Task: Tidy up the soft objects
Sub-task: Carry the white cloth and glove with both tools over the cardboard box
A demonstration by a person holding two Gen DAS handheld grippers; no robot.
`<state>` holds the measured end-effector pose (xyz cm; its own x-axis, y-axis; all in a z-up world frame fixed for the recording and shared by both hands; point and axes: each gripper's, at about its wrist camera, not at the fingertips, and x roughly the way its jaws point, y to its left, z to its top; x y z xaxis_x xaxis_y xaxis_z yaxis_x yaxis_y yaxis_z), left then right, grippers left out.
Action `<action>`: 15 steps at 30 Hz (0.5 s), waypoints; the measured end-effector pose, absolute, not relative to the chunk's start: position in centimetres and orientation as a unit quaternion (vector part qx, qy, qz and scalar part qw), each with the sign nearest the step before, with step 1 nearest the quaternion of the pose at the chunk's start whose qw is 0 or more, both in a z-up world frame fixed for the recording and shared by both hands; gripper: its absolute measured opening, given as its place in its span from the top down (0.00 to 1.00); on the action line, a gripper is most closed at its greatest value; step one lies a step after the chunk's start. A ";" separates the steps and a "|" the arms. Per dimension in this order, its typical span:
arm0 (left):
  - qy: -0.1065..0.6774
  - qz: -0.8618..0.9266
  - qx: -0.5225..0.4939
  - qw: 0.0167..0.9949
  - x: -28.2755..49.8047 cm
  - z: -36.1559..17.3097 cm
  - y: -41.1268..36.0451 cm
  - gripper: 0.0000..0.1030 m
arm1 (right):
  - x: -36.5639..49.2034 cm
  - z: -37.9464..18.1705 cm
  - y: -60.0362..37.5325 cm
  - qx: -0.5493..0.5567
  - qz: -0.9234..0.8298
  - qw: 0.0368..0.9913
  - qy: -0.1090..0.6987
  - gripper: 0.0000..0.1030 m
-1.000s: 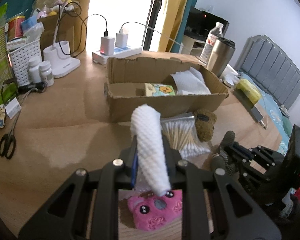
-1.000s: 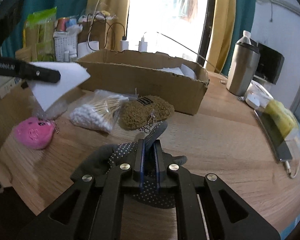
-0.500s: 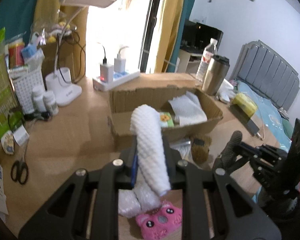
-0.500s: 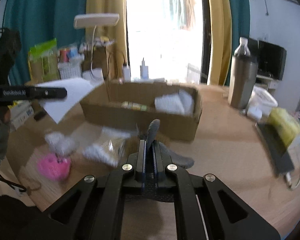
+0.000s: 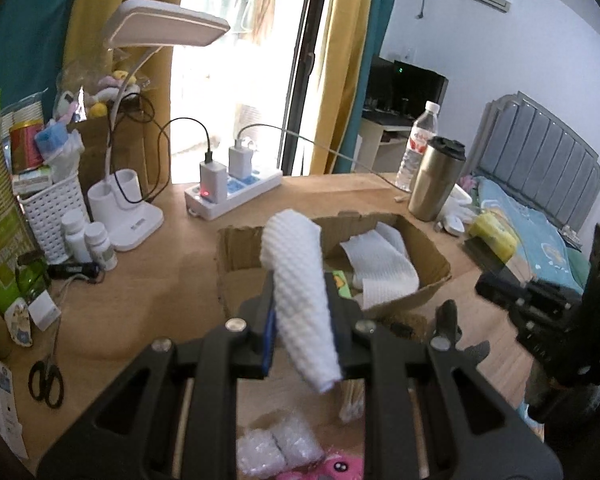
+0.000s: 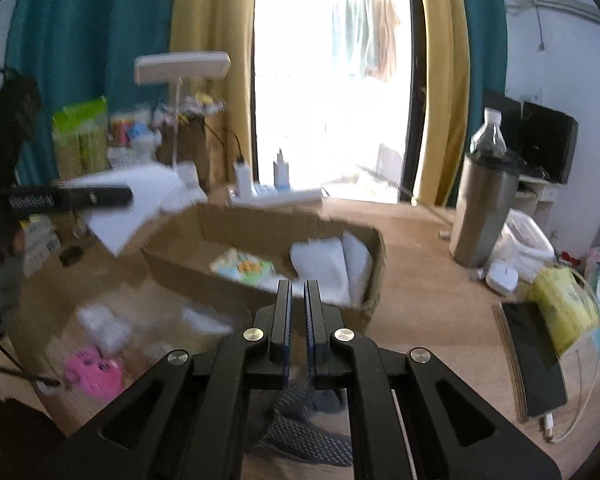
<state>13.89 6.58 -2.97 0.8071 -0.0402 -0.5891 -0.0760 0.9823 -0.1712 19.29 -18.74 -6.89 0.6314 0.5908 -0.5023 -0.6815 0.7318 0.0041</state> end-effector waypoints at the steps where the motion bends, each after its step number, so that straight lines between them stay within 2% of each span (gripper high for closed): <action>1: 0.312 0.008 -0.095 0.945 14.1 -3.1 6.6 0.80 | 19.5 -7.4 -18.8 -0.096 0.350 0.897 0.254 0.75; 2: 0.314 0.007 -0.096 0.945 14.2 -3.3 6.5 0.80 | 19.8 -8.1 -18.8 -0.095 0.346 0.894 0.268 0.63; 3: 0.316 0.006 -0.097 0.944 14.3 -3.5 6.5 0.80 | 20.2 -9.2 -19.0 -0.091 0.341 0.889 0.294 0.40; 4: 0.319 0.005 -0.098 0.943 14.5 -3.7 6.5 0.80 | 20.4 -9.9 -19.0 -0.087 0.336 0.886 0.307 0.34; 11: 0.331 -0.004 -0.101 0.938 15.3 -4.7 5.9 0.80 | 20.9 -14.4 -19.0 -0.094 0.301 0.868 0.383 0.33; 13: 0.333 -0.003 -0.100 0.938 15.5 -4.8 5.8 0.80 | 20.8 -14.3 -19.0 -0.094 0.303 0.868 0.381 0.34; 14: 0.332 -0.002 -0.101 0.938 15.5 -4.8 5.8 0.80 | 20.9 -14.4 -18.9 -0.097 0.305 0.866 0.385 0.35; 15: 0.331 0.001 -0.102 0.938 15.5 -4.8 5.9 0.80 | 20.9 -14.5 -18.8 -0.096 0.307 0.864 0.388 0.45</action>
